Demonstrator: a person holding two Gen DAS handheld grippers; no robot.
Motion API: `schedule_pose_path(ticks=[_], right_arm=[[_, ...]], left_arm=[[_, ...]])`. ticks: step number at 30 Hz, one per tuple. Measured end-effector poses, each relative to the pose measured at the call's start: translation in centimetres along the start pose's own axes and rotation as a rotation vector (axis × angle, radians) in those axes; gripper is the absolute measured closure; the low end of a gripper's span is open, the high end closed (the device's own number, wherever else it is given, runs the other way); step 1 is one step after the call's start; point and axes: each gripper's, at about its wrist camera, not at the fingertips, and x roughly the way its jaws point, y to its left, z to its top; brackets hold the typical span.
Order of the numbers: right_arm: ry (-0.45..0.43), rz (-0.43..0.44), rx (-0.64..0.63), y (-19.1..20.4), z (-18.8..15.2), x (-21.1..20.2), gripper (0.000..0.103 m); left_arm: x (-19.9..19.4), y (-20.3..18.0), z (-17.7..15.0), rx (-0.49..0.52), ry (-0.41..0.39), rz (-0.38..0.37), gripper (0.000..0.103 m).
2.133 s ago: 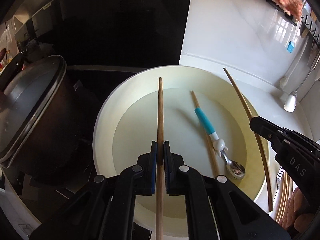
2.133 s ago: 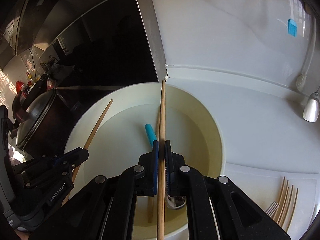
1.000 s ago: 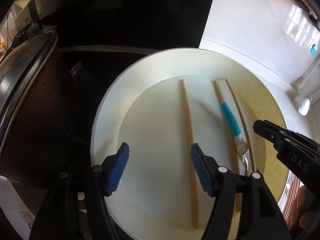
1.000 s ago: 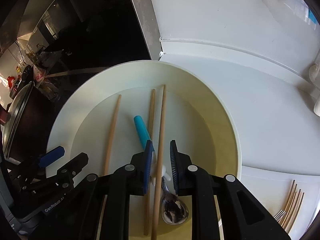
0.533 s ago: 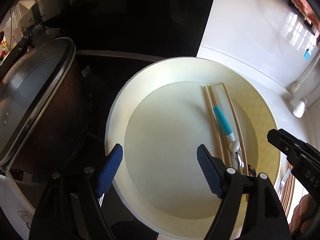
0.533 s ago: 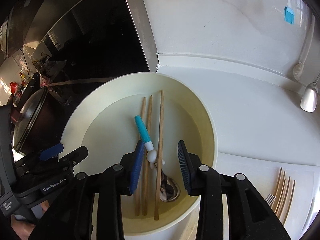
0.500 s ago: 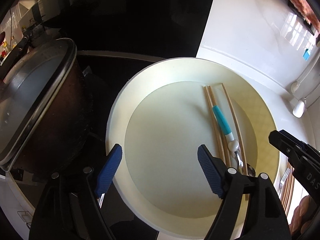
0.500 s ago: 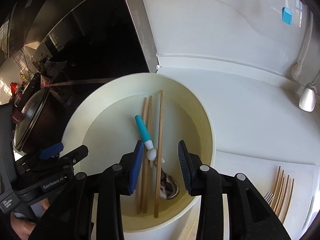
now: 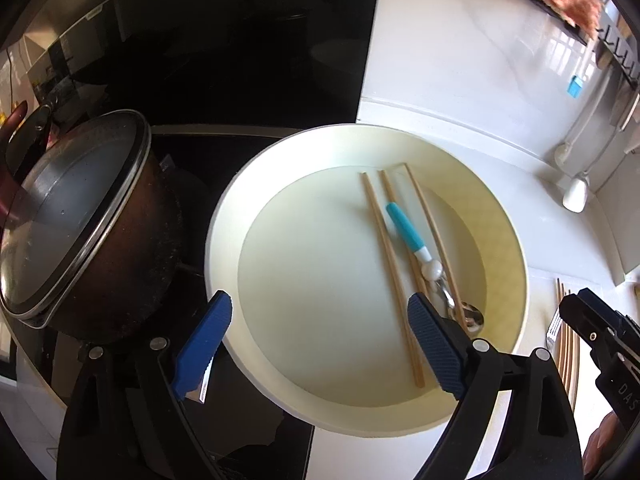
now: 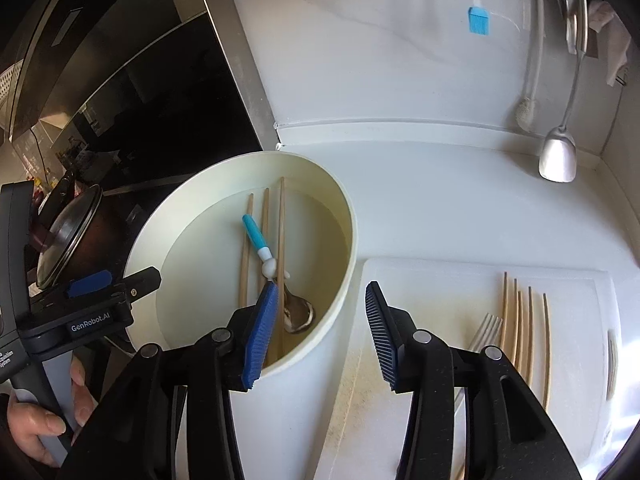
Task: Organize utensils
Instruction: 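Move both open tools back over the cutting board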
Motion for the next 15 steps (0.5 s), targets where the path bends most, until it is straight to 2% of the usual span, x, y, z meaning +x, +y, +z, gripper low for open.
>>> schedule_pose_path(ticks=[8, 15], right_arm=[[-0.030, -0.061, 0.073, -4.0, -3.1, -3.7, 0.055], [-0.028, -0.123, 0.146, -10.8, -6.5, -6.9, 0.055]], left_arm=[[-2.6, -4.1, -1.9, 0.073, -0.054, -0.057, 0.009], [-3.8, -10.6, -4.0, 0.127, -0.061, -0.090, 0.008]])
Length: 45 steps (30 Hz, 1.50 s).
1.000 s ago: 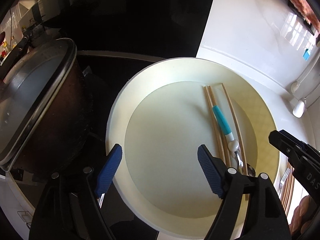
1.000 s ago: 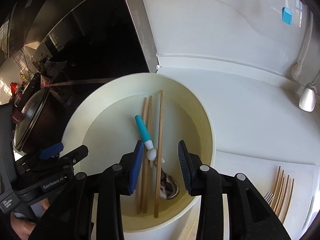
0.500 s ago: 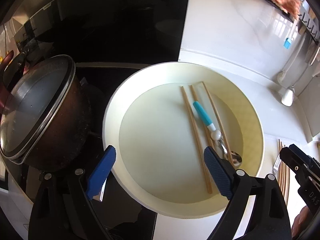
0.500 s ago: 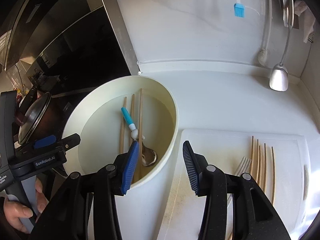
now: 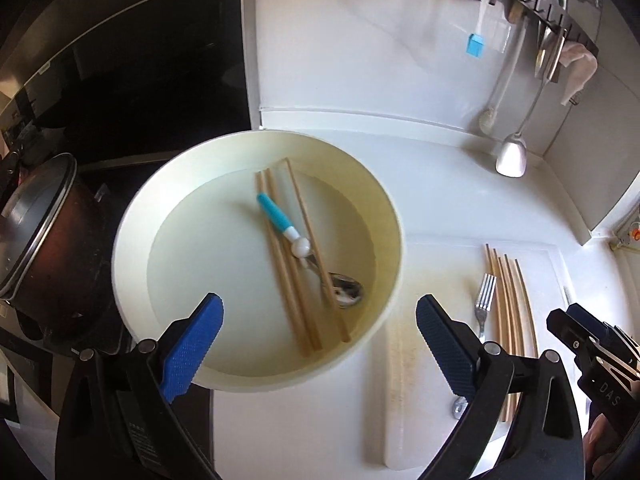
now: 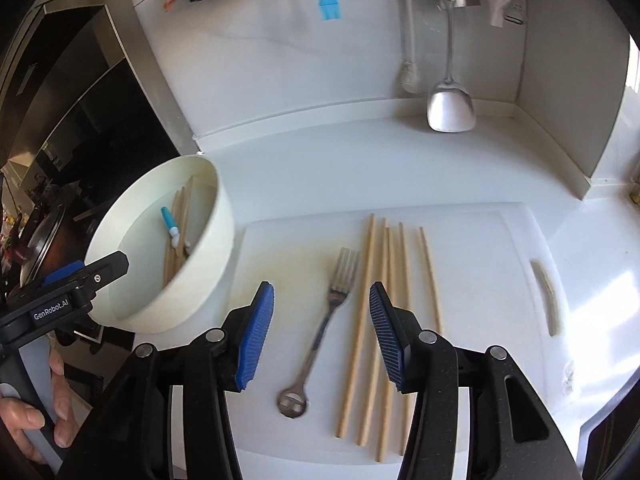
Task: Organize utensils
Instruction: 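Move both open tools back over the cutting board, then close the left tool on the steel fork while the right tool grips a chopstick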
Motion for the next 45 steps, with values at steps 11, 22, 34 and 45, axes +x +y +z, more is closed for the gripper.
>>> schedule_pose_path(ticks=[11, 22, 34, 45], right_arm=[[0.014, 0.019, -0.066, -10.3, -2.0, -1.2, 0.055], [0.012, 0.036, -0.055, -11.6, -3.1, 1.9, 0.055], [0.007, -0.019, -0.062, -10.3, -3.5, 5.1, 0.055], [0.007, -0.061, -0.084, -9.6, -3.6, 6.6, 0.055]], left_arm=[[0.8, -10.4, -4.8, -0.055, 0.000, 0.046, 0.007], [5.1, -13.8, -7.0, 0.023, 0.017, 0.083, 0.007], [8.4, -13.3, -8.3, 0.070, 0.044, 0.060, 0.007], [9.1, -13.5, -8.5, 0.073, 0.042, 0.034, 0.007]])
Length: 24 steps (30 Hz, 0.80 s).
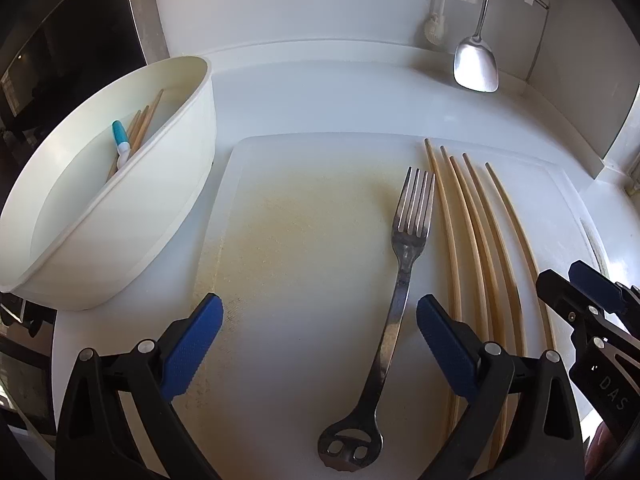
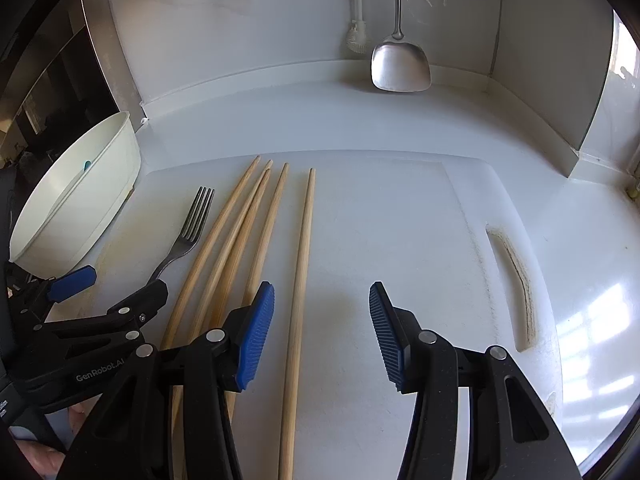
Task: Organize utensils
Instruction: 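Close the left tool on the steel fork while the right tool grips a chopstick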
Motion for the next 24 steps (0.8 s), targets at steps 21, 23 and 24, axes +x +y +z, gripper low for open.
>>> schedule_pose_path(ticks=[21, 23, 24], right_arm=[[-0.007, -0.049, -0.063, 0.0, -0.4, 1.0, 0.056], [-0.010, -0.048, -0.066, 0.1, -0.4, 1.0, 0.057], [-0.011, -0.047, -0.071, 0.1, -0.4, 1.0, 0.058]], left_arm=[[-0.2, -0.7, 0.1, 0.019, -0.084, -0.024, 0.026], [-0.4, -1.2, 0.1, 0.038, -0.087, -0.035, 0.038], [-0.5, -1.6, 0.2, 0.058, -0.090, -0.044, 0.049]])
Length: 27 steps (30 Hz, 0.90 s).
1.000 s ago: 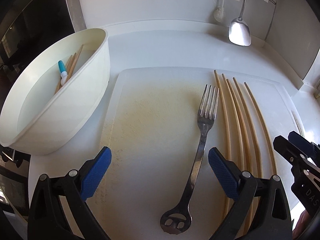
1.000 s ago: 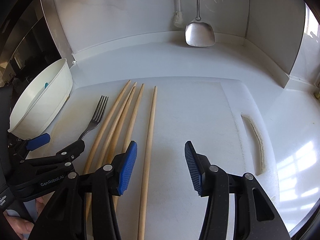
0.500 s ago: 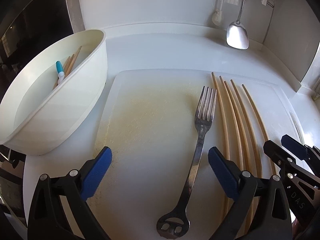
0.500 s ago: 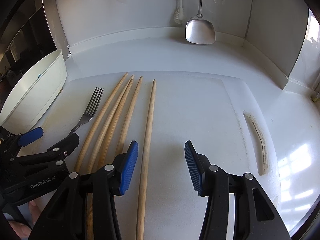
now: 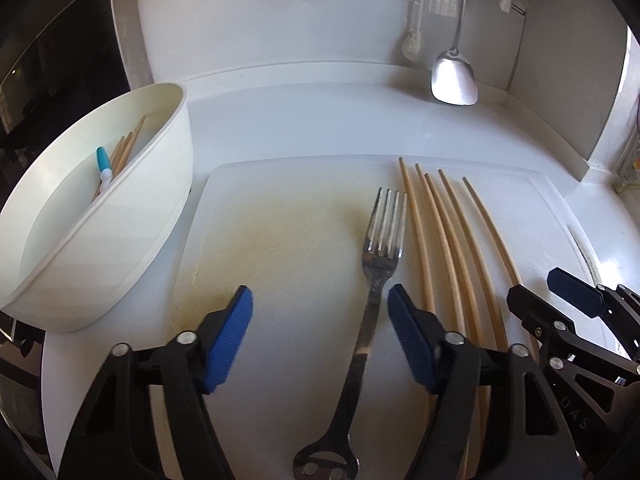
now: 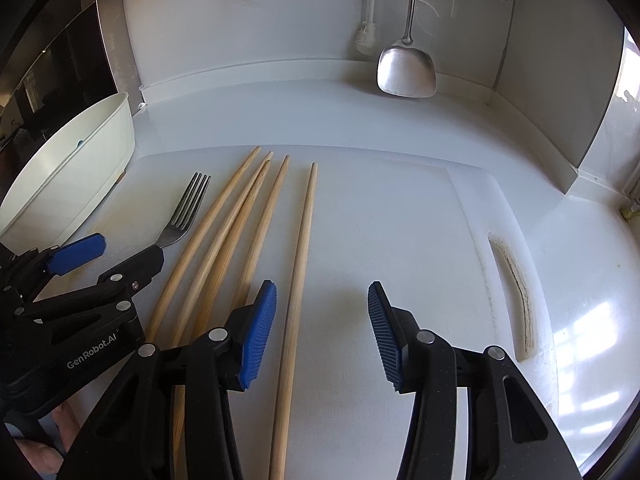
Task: Organize utensils
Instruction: 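Close the left tool on the steel fork while the right tool grips a chopstick, then carry the fork and chopstick over the white basin with both tools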
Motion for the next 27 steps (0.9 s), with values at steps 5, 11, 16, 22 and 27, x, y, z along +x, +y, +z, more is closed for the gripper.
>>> schedule_pose_path(ticks=[5, 11, 16, 22, 27], right_arm=[[-0.005, 0.007, -0.022, 0.4, 0.0, 0.0, 0.070], [-0.010, 0.019, -0.050, 1.0, 0.0, 0.0, 0.096], [-0.009, 0.042, -0.023, 0.5, -0.1, 0.0, 0.097], [-0.030, 0.059, -0.021, 0.4, 0.1, -0.7, 0.097], [-0.040, 0.068, -0.020, 0.4, 0.2, -1.2, 0.097]], left_arm=[[-0.4, -1.3, 0.0, 0.039, -0.003, -0.029, 0.080], [-0.4, -1.1, 0.1, 0.012, 0.009, -0.079, 0.093], [-0.5, 0.1, 0.3, -0.064, 0.029, -0.142, 0.096], [-1.0, 0.4, 0.3, -0.078, 0.025, -0.149, 0.096], [-2.0, 0.7, 0.8, -0.084, 0.001, -0.152, 0.096]])
